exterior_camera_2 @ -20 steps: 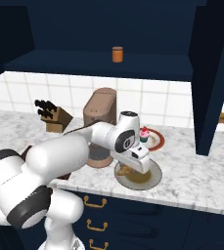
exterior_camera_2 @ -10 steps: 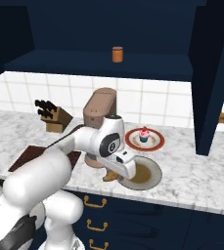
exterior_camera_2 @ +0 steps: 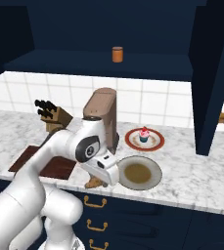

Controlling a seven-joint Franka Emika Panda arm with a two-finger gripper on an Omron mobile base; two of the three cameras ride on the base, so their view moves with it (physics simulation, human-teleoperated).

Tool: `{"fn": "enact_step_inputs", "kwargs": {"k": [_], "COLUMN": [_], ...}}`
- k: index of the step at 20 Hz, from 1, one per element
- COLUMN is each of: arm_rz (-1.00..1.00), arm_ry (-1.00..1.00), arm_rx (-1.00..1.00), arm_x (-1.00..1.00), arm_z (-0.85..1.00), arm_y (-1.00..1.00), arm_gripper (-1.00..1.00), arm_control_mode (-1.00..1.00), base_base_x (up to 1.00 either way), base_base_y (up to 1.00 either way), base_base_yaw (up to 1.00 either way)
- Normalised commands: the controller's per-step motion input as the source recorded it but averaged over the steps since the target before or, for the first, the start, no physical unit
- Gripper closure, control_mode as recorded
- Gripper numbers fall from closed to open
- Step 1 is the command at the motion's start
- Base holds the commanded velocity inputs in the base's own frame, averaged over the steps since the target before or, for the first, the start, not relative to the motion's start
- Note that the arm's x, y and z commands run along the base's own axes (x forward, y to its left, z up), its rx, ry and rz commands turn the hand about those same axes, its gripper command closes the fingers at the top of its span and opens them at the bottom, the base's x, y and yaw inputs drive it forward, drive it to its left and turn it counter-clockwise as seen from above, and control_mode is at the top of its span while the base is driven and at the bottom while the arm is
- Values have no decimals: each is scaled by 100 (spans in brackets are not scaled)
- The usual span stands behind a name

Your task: From the different types of pastries on the counter, select a croissant and place it on the cutting board. Then retrieve a jar of jam from the cabinet and place it alongside the croissant on the cutting board.

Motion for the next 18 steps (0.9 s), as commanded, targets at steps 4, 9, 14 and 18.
{"fn": "enact_step_inputs", "kwargs": {"k": [4, 9, 14, 18], "arm_rz": [0, 0, 0, 1], "arm_ry": [1, 0, 0, 0], "arm_rx": [-5, -3, -7, -11], "arm_x": [-29, -57, -37, -1], "arm_z": [53, 46, 39, 28], "arm_y": [49, 52, 68, 84], "arm_gripper": [100, 100, 100, 100], "arm_control_mode": [-100, -100, -100, -100], "base_base_x": [0, 0, 0, 0], "base_base_y": [0, 0, 0, 0], "base_base_yaw": [0, 0, 0, 0]}}
